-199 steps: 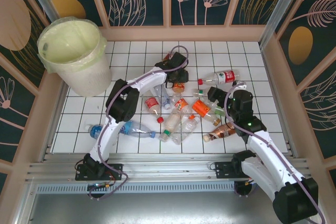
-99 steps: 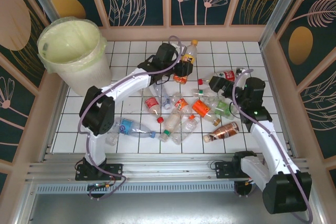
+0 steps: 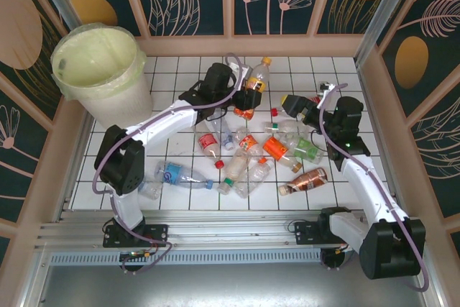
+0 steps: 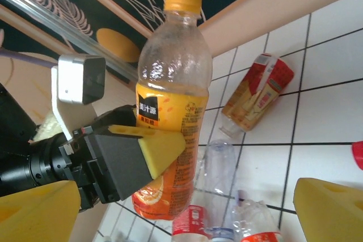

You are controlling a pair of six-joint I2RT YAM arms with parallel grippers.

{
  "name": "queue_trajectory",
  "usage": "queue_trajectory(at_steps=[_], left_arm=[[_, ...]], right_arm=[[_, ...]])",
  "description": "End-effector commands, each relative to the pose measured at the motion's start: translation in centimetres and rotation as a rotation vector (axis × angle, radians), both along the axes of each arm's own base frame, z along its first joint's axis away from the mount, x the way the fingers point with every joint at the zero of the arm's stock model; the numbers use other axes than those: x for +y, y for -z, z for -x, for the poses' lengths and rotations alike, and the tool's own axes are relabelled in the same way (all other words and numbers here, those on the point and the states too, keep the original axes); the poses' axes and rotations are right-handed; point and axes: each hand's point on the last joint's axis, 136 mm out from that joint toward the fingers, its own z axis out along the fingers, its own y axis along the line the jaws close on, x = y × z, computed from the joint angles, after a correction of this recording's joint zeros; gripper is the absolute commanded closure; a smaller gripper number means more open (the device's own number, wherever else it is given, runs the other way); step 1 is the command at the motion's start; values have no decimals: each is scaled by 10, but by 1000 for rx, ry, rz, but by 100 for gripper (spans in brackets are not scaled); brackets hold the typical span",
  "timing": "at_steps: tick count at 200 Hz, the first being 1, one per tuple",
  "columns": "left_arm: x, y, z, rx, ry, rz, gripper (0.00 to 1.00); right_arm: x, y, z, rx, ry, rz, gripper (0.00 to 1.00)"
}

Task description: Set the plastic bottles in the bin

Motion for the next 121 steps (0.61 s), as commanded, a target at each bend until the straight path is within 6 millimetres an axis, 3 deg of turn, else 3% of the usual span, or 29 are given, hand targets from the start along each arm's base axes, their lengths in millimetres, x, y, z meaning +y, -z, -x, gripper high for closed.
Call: queue_trajectory(at_steps=[1, 87, 91, 121], left_arm=[[0, -29, 10, -58, 24, 59, 45], [1, -25, 42, -11, 127, 103, 44], [3, -38, 46, -31, 130, 121, 44], [2, -45, 54, -29, 167, 158, 44]], right_arm=[[6, -32, 0, -82, -53, -48, 3], [26, -56, 4, -165, -180, -82, 3], [27, -58, 4, -169, -186, -84, 3], [43, -57, -3, -158, -229, -89, 3]])
